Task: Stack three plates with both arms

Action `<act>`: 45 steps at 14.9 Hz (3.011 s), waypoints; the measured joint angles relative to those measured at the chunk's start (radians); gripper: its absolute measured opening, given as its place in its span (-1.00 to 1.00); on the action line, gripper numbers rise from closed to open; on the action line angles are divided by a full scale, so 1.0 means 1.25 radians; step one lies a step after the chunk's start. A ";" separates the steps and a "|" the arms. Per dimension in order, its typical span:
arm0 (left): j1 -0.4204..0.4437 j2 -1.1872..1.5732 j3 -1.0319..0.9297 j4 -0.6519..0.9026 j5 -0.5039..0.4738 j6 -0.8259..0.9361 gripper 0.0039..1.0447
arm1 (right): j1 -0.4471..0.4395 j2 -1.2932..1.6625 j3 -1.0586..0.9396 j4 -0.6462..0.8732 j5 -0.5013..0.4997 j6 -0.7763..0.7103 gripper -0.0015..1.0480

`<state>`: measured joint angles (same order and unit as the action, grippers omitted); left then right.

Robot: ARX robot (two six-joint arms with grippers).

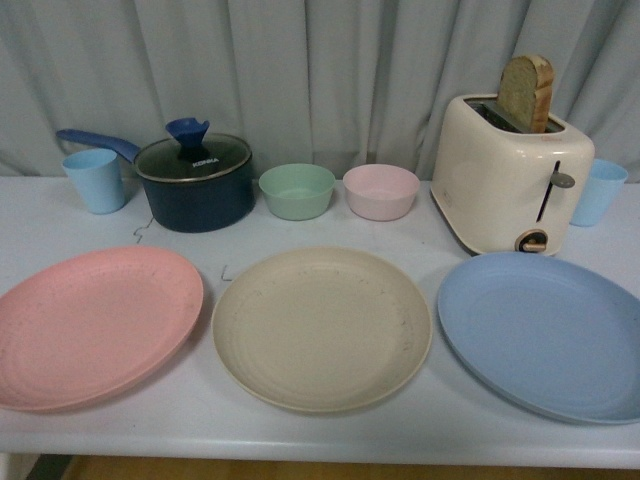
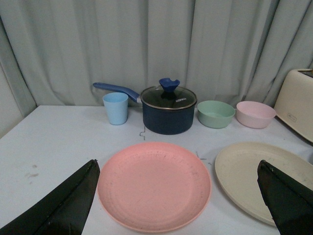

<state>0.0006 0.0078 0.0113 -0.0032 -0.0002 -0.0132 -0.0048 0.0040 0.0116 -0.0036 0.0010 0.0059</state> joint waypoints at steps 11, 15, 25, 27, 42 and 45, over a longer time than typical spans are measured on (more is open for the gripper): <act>0.000 0.000 0.000 0.000 0.000 0.000 0.88 | 0.000 0.000 0.000 0.000 0.000 0.000 0.87; 0.000 0.000 0.000 0.000 0.000 0.000 0.88 | 0.000 0.000 0.000 0.000 0.000 0.000 0.87; 0.118 0.714 0.200 0.170 -0.050 0.111 0.88 | 0.000 0.000 0.000 0.000 -0.001 -0.001 0.87; 0.150 0.884 0.289 0.175 0.012 0.121 0.88 | 0.000 0.000 0.000 0.000 -0.001 -0.001 0.87; 0.281 1.622 0.834 0.026 0.219 0.205 0.88 | 0.000 0.000 0.000 0.000 -0.001 -0.001 0.87; 0.281 1.678 0.870 0.045 0.213 0.190 0.88 | 0.000 0.000 0.000 0.000 -0.001 -0.001 0.87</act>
<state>0.3515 2.1048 1.0985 0.0528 0.2661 0.2245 -0.0048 0.0040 0.0116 -0.0032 -0.0002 0.0051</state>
